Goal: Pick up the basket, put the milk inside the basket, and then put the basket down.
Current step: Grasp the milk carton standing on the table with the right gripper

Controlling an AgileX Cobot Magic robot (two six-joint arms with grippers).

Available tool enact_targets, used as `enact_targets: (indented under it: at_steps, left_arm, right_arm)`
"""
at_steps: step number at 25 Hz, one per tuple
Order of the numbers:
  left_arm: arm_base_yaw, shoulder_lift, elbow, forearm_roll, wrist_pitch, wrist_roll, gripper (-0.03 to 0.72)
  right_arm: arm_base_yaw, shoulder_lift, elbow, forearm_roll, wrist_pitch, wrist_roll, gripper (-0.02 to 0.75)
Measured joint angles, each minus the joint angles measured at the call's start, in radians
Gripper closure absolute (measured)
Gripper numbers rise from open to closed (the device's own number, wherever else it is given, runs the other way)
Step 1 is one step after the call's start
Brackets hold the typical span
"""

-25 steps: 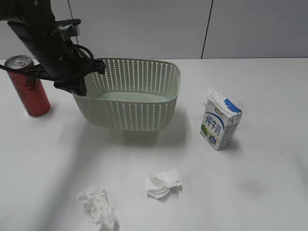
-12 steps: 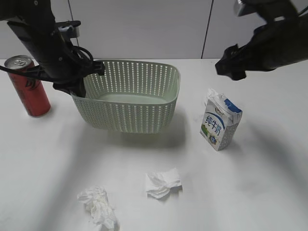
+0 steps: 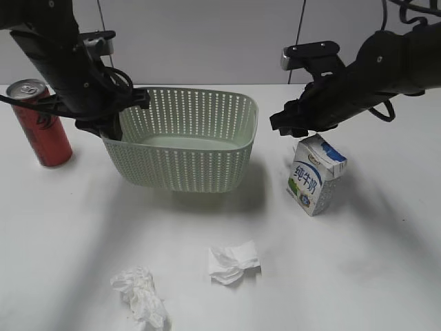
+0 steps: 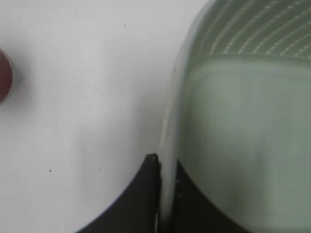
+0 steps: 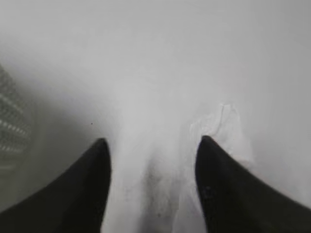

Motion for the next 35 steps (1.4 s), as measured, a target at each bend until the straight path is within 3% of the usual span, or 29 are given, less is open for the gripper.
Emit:
enact_targets:
  at_steps: [3,5,7,14,17,21,22,25,30,35]
  left_arm:
    - [0.0,0.0,0.0,0.0,0.002,0.0,0.685]
    - [0.0,0.0,0.0,0.0,0.002,0.0,0.685]
    - [0.0,0.0,0.0,0.0,0.002,0.0,0.685]
    - [0.0,0.0,0.0,0.002,0.002,0.0,0.685]
    - [0.0,0.0,0.0,0.001,0.002,-0.001,0.685]
    - [0.0,0.0,0.0,0.001,0.002,-0.001,0.685]
    - [0.0,0.0,0.0,0.001,0.002,-0.001,0.685]
    - [0.0,0.0,0.0,0.001,0.002,-0.002,0.685]
    - [0.0,0.0,0.0,0.001,0.002,-0.003,0.685]
    - [0.0,0.0,0.0,0.0,0.002,-0.003,0.685]
  right_arm:
    - [0.0,0.055,-0.042,0.029,0.004,0.0,0.596]
    - [0.0,0.069,-0.059,0.034,0.004,0.0,0.703]
    - [0.0,0.071,-0.065,0.036,0.002,0.0,0.74]
    - [0.0,0.071,-0.071,0.036,-0.001,0.0,0.741]
    - [0.0,0.071,-0.071,0.033,0.0,0.0,0.64]
    - [0.0,0.071,-0.071,0.032,0.0,0.0,0.219]
    - [0.0,0.071,-0.071,0.032,0.0,0.0,0.162]
    - [0.0,0.071,-0.071,0.032,0.002,0.0,0.11]
    - [0.0,0.035,-0.071,0.006,0.05,0.0,0.097]
    - [0.0,-0.097,-0.074,-0.048,0.219,0.001,0.101]
